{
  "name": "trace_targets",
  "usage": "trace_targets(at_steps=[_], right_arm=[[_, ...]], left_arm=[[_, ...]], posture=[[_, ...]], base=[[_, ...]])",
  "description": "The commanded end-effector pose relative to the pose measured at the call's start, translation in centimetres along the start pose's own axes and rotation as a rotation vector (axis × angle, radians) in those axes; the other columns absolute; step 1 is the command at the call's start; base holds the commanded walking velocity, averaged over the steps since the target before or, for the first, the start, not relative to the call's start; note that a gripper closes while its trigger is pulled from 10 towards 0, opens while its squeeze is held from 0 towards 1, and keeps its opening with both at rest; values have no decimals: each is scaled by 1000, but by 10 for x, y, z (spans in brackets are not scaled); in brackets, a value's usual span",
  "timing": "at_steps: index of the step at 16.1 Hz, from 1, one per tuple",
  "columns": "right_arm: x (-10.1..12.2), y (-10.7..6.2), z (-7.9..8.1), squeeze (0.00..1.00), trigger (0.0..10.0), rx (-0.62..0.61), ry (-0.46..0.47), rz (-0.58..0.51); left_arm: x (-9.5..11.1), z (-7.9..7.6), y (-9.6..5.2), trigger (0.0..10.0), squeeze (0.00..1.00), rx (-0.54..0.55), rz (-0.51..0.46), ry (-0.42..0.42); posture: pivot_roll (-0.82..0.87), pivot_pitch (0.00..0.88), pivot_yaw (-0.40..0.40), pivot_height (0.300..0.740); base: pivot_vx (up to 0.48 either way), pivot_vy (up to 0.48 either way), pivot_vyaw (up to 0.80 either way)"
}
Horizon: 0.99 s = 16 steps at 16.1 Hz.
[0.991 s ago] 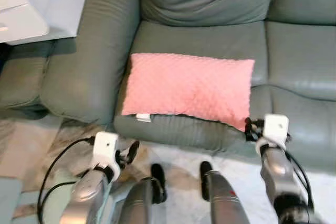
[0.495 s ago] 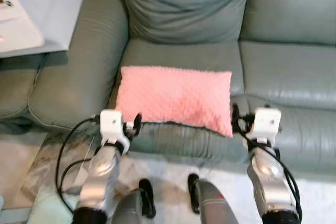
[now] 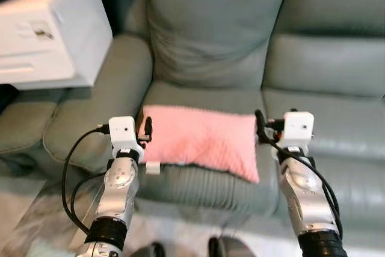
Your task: Move the pillow to the sofa
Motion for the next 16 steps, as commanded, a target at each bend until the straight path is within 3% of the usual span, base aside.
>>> trace_targets(at_steps=[1, 6, 16], right_arm=[[-5, 1, 5, 0, 10000, 24, 12, 31], [-6, 9, 7, 0, 10000, 35, 22, 44], [-6, 9, 7, 0, 10000, 32, 20, 45]], left_arm=[[-6, 7, 0, 10000, 0, 47, 16, 2], [-8, 14, 2, 10000, 0, 106, 7, 22], [-8, 14, 2, 10000, 0, 106, 7, 24]], posture=[[-153, 16, -18, 740], [-128, 0, -24, 740], [-127, 0, -23, 740]], base=[[0, 0, 0], [0, 0, 0], [0, 0, 0]])
Point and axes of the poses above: a point about 5 cm out from each wrist's last joint towards the gripper, its own y axis pointing out of the wrist towards the gripper, its own x axis along the axis of the wrist's last joint, z = x × y, the point moved 1 cm from there along y, pointing out of the wrist towards the gripper, and after that the axes turned 15 degrees about y, right-handed, at the moved point
